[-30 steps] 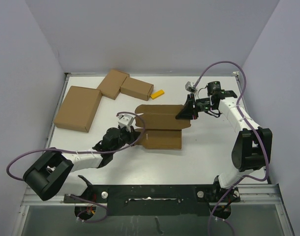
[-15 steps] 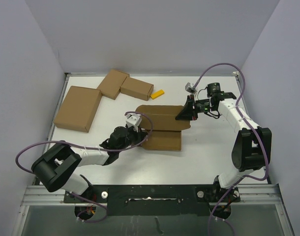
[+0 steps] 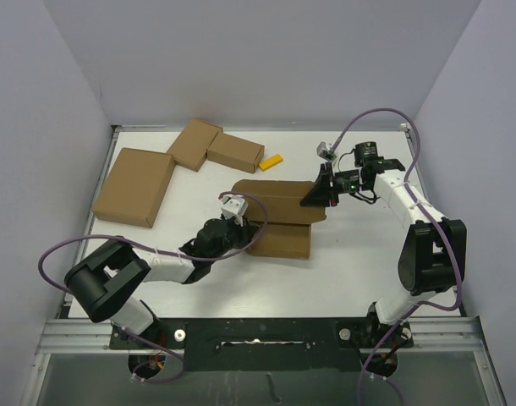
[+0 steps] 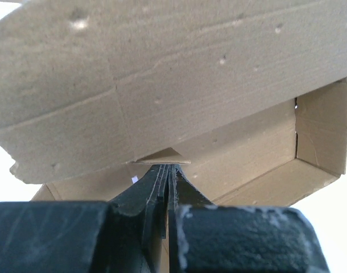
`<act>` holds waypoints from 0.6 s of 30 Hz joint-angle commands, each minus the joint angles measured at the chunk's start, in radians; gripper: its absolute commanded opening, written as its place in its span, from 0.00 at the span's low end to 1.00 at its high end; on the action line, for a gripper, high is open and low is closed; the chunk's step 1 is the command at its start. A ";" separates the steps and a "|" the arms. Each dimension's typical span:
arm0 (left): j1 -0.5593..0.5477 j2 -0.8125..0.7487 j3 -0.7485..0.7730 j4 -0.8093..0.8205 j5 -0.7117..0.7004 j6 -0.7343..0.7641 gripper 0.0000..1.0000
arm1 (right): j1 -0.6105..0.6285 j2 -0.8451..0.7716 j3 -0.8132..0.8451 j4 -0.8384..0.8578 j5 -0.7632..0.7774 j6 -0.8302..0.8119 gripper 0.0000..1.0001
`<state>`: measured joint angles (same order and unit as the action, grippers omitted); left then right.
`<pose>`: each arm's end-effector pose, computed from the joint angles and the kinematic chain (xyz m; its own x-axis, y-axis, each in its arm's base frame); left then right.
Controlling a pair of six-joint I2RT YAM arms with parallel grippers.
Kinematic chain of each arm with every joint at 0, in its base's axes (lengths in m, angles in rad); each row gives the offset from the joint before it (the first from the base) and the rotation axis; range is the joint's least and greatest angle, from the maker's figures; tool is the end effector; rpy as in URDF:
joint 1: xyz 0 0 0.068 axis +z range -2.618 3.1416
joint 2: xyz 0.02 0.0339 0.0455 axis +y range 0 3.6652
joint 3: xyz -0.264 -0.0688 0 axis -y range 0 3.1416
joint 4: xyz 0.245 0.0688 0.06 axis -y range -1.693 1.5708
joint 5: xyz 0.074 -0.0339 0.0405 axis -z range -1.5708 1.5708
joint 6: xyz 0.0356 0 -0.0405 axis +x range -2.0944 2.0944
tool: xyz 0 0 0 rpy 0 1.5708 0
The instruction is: Fold the paper box
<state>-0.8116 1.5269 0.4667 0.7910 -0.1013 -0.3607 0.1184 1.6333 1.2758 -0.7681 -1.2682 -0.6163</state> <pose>0.1995 -0.2050 0.1637 -0.4023 -0.0861 -0.9114 0.5478 0.7750 -0.3151 0.3172 0.0719 0.2711 -0.4750 -0.2300 -0.8494 -0.8798 0.1402 0.4541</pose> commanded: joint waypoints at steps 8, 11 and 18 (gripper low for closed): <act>-0.009 0.080 0.064 0.245 -0.040 -0.001 0.00 | 0.013 0.000 0.000 0.020 -0.025 0.011 0.00; -0.009 0.073 0.064 0.242 -0.015 0.003 0.00 | 0.009 -0.002 0.000 0.024 -0.009 0.017 0.00; -0.009 -0.039 -0.007 0.164 0.032 -0.001 0.00 | -0.022 -0.011 0.000 0.040 0.029 0.036 0.00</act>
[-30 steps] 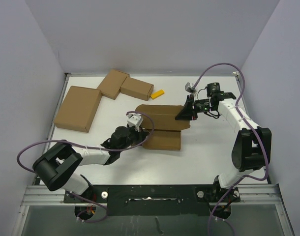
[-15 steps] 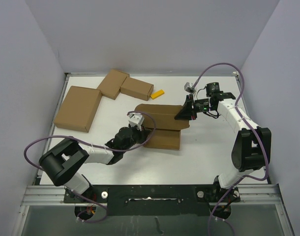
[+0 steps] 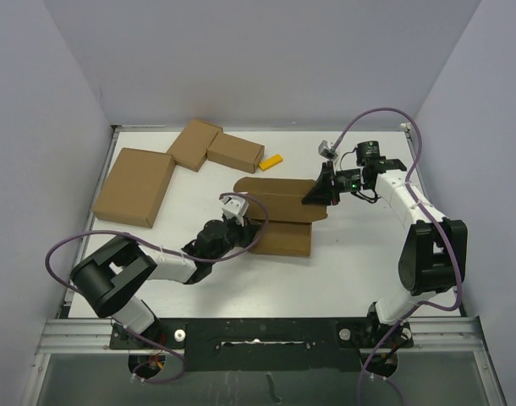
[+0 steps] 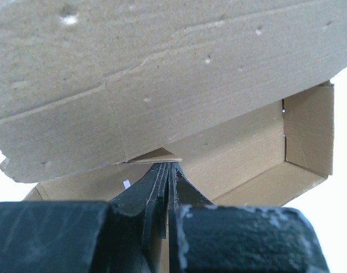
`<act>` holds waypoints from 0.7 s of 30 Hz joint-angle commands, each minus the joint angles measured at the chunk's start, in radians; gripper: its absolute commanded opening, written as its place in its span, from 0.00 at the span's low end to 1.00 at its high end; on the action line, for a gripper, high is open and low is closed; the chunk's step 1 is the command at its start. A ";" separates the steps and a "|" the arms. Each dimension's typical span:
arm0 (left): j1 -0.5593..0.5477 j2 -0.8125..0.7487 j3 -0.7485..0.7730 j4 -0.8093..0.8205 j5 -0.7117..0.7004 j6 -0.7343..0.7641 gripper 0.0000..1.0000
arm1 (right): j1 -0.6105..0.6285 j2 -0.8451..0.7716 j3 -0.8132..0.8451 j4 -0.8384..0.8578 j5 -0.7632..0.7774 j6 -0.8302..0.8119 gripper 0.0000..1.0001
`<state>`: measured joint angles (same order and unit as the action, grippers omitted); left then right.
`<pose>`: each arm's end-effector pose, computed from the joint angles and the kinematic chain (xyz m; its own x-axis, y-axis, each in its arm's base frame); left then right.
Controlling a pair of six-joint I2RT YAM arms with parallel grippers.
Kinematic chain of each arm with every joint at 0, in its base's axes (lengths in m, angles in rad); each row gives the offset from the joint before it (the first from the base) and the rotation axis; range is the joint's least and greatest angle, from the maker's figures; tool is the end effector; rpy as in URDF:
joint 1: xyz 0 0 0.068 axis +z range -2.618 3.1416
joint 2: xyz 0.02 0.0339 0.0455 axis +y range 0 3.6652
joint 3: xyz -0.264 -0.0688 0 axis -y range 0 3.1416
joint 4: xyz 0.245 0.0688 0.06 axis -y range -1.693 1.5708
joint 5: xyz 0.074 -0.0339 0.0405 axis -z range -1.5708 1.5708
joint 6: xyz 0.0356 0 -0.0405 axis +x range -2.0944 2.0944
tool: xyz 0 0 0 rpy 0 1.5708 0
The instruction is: Fold the paper box
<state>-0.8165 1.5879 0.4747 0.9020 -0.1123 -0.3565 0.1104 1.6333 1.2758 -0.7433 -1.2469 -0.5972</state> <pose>0.2039 -0.2112 0.1612 -0.3611 -0.1222 -0.9245 0.5582 0.7658 -0.3192 0.3199 0.0694 0.2714 -0.4731 -0.2325 -0.8498 -0.8802 0.1672 0.4442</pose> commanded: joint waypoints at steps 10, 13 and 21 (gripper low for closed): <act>-0.004 -0.336 -0.049 -0.263 0.099 -0.021 0.00 | -0.020 -0.013 0.003 0.008 0.017 0.005 0.00; -0.004 -0.412 -0.049 -0.406 0.098 -0.043 0.00 | -0.022 -0.014 0.002 0.007 0.012 0.004 0.00; -0.001 -0.580 -0.058 -0.760 0.062 -0.135 0.02 | -0.025 -0.009 0.003 0.003 0.007 -0.004 0.00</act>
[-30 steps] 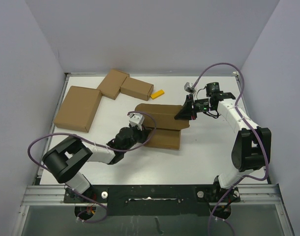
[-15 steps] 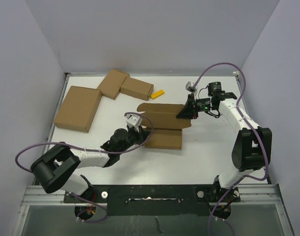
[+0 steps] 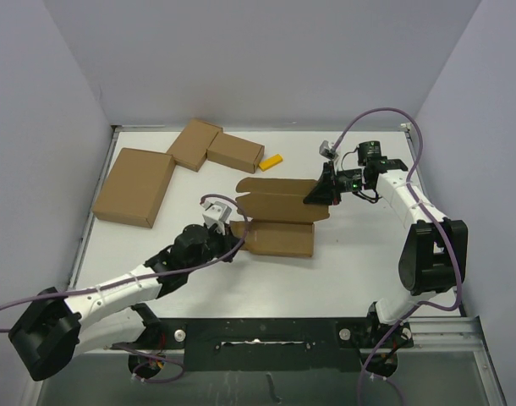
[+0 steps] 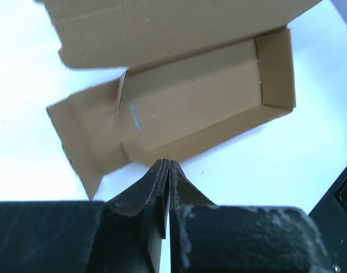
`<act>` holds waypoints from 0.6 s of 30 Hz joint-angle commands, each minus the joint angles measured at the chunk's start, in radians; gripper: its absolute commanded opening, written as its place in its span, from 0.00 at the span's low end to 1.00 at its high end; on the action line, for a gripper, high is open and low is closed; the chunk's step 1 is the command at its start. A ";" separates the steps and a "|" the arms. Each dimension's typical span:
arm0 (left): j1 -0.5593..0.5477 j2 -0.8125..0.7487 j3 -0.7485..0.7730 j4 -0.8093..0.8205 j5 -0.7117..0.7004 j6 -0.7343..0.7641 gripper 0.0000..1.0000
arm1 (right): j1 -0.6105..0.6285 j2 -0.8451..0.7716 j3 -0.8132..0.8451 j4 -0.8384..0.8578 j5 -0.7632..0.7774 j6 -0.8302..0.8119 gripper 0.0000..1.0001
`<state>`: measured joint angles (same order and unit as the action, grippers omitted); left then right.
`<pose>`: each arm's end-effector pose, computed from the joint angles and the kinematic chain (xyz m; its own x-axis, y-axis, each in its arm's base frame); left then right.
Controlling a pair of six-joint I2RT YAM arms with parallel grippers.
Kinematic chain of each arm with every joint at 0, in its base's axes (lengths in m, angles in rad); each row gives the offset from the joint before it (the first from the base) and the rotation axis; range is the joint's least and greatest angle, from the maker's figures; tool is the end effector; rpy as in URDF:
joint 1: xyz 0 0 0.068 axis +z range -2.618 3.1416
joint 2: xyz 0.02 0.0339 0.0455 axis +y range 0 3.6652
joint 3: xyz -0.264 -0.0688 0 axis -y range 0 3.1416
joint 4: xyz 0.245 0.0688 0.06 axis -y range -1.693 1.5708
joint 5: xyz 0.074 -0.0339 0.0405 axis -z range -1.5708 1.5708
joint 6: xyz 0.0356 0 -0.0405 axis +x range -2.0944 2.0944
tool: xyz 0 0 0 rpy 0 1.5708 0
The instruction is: Fold the paper box
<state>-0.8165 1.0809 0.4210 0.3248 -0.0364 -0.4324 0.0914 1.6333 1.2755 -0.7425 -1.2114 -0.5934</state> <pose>0.1582 -0.1664 0.2076 -0.4998 -0.0797 -0.8625 0.5455 0.7445 -0.3849 0.3218 0.0630 0.2703 -0.4816 -0.2416 -0.8424 -0.8733 0.2128 0.4383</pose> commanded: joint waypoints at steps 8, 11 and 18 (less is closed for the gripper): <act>0.001 -0.028 -0.034 -0.114 -0.034 -0.070 0.00 | -0.006 -0.006 0.002 -0.001 -0.034 -0.011 0.00; 0.003 0.044 -0.029 -0.053 -0.048 -0.059 0.00 | -0.006 -0.006 0.002 -0.001 -0.035 -0.014 0.00; 0.016 0.193 -0.021 0.118 -0.070 -0.047 0.00 | -0.004 -0.002 0.001 -0.002 -0.037 -0.014 0.00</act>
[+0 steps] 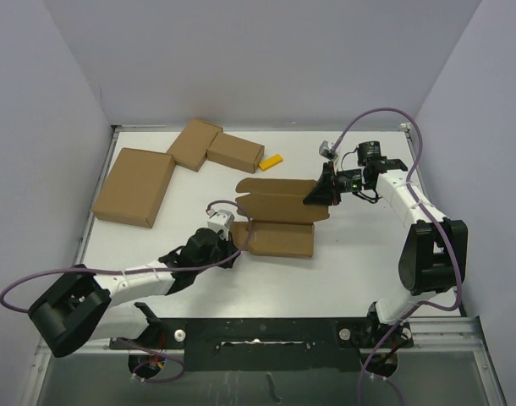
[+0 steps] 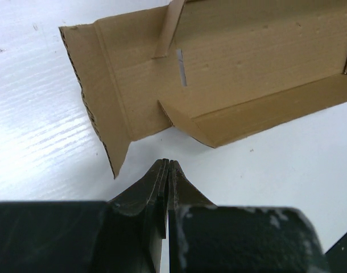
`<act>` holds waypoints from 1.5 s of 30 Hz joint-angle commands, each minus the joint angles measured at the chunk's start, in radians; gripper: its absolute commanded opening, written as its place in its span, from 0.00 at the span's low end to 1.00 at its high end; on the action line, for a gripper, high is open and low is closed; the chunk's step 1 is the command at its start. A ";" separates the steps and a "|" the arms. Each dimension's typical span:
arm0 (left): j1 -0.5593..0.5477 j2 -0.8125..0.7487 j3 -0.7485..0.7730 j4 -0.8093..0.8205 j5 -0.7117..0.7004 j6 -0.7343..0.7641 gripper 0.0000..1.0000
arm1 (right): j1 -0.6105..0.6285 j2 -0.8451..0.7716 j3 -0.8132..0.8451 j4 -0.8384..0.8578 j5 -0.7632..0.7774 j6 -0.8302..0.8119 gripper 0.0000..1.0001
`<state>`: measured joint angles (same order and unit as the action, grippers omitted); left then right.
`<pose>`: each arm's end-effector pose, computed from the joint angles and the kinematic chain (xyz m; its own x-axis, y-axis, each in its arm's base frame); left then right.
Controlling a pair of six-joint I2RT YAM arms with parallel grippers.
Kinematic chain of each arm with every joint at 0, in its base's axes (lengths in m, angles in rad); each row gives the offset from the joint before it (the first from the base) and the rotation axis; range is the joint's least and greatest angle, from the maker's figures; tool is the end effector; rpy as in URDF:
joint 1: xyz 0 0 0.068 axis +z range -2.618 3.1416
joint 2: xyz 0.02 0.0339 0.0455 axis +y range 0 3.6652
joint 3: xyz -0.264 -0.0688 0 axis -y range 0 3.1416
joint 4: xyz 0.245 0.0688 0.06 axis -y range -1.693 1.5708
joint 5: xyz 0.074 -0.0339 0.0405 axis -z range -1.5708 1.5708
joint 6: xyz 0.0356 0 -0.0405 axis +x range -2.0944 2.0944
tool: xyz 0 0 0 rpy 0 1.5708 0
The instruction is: Fold the paper box
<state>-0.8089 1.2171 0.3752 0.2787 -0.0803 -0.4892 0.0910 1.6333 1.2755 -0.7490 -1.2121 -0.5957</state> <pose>0.1602 -0.1638 0.1599 -0.6422 -0.0054 -0.7665 0.4221 0.8322 -0.3595 0.3213 0.0628 0.2700 -0.4851 -0.2421 -0.8403 -0.8715 0.2123 0.4420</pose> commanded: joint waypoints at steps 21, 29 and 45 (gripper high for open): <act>0.010 0.304 0.128 0.399 0.075 0.078 0.00 | 0.002 0.008 0.007 -0.011 -0.040 -0.024 0.00; 0.012 0.245 0.103 0.343 0.040 0.087 0.00 | 0.000 0.007 0.008 -0.012 -0.039 -0.026 0.00; 0.041 -0.168 0.073 -0.056 -0.041 0.076 0.19 | -0.005 0.008 0.010 -0.015 -0.037 -0.029 0.00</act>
<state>-0.7868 1.1625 0.4625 0.3107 -0.0963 -0.4080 0.0914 1.6333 1.2751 -0.7639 -1.2121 -0.6136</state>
